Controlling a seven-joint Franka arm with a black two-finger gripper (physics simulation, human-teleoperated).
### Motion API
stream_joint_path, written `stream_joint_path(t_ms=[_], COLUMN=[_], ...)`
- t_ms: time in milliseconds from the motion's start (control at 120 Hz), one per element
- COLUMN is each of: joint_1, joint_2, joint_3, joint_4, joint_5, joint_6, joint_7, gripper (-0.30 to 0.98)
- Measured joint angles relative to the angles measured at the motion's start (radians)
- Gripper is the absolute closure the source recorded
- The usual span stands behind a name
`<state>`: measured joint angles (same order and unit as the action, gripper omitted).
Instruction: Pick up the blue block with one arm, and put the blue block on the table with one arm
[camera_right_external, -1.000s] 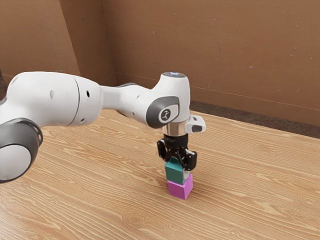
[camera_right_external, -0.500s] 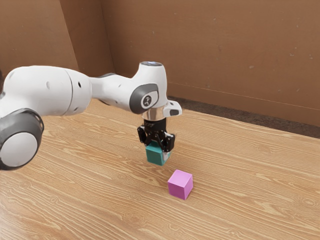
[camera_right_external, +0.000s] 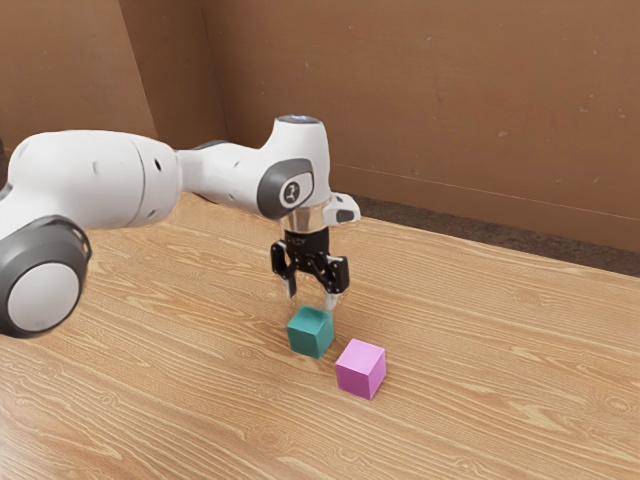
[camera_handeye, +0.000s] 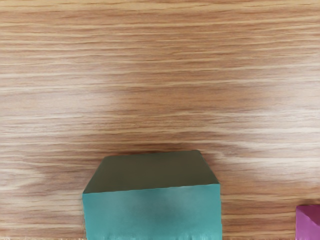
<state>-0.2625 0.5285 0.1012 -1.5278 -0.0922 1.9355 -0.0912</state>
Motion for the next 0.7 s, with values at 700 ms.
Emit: stream_joint_path(t_ms=[700], joint_1=[-0.078], joint_2=[-0.428], joint_3=[0.001], joint_4=[-0.043], joint_5=[0.195], joint_6=[-0.476], joint_7=[-0.012], gripper=[0.0])
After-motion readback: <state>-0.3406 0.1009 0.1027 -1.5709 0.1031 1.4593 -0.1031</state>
